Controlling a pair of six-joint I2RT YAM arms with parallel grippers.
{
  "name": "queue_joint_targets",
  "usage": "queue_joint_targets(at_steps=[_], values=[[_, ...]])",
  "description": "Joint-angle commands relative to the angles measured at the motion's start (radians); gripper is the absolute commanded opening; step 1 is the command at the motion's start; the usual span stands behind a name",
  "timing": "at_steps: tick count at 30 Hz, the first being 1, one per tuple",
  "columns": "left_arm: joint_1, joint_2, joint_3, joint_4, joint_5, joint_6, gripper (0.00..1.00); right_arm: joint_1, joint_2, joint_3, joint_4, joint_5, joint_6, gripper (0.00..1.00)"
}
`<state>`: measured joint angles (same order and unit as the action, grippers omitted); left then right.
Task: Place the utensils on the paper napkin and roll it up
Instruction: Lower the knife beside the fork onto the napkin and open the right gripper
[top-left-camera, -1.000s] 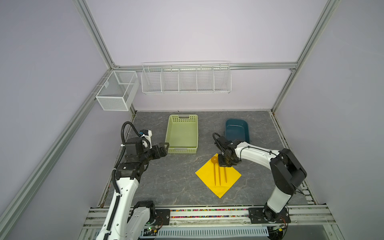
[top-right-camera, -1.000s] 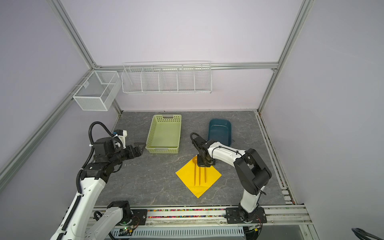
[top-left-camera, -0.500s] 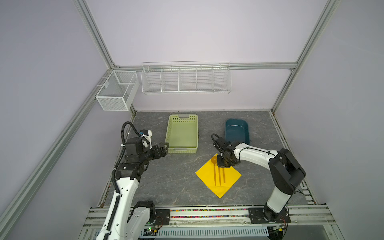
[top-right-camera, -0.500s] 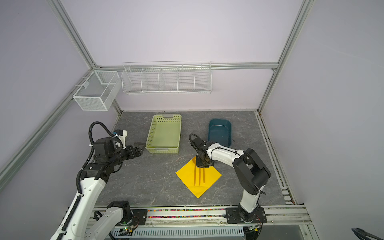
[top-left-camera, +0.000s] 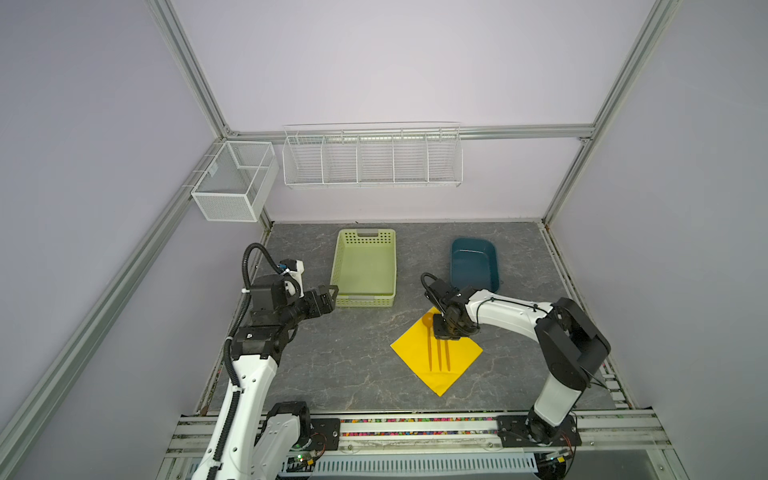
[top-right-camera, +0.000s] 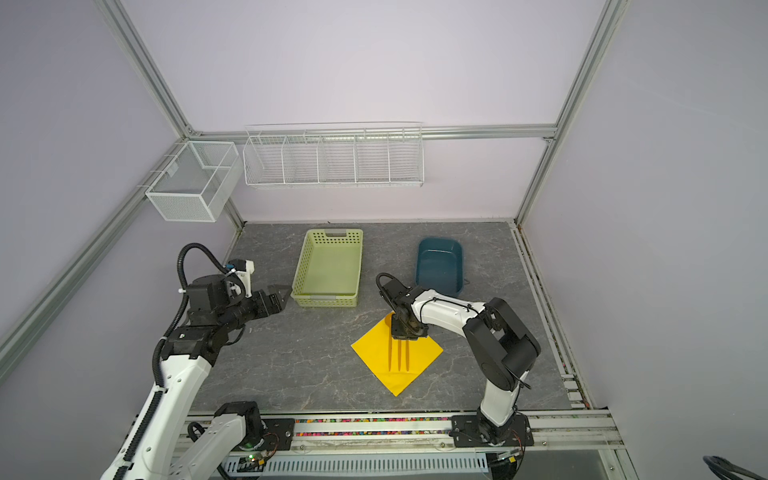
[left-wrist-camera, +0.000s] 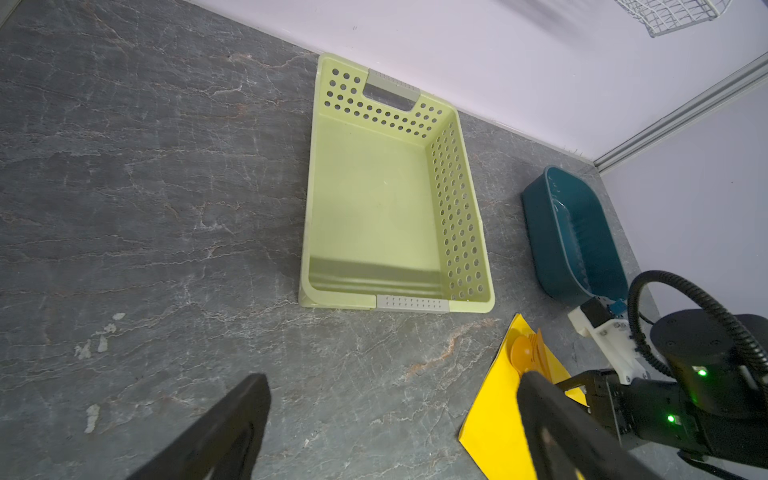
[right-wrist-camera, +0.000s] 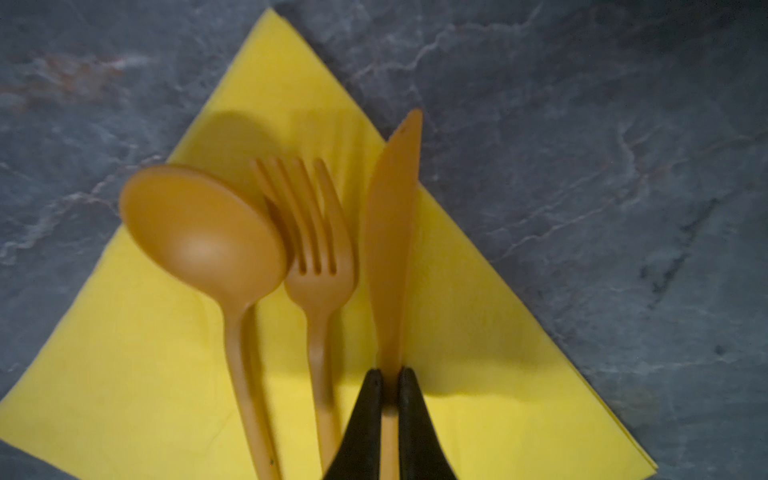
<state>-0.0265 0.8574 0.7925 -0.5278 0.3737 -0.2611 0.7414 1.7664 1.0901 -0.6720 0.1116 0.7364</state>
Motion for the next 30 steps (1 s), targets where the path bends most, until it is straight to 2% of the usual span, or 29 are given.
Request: queue_joint_targets(at_steps=[1, 19, 30], values=[[-0.001, -0.01, -0.01, 0.011, -0.002, -0.006, 0.94, 0.007, 0.01, -0.016, 0.013, 0.009, 0.039, 0.1], [-0.001, -0.007, -0.011, 0.011, -0.005, -0.006, 0.94, 0.014, -0.027, -0.029, -0.014, 0.037, 0.051, 0.11], [-0.001, -0.006, -0.01, 0.011, -0.004, -0.005, 0.94, 0.014, -0.001, -0.036, 0.007, 0.027, 0.05, 0.12]])
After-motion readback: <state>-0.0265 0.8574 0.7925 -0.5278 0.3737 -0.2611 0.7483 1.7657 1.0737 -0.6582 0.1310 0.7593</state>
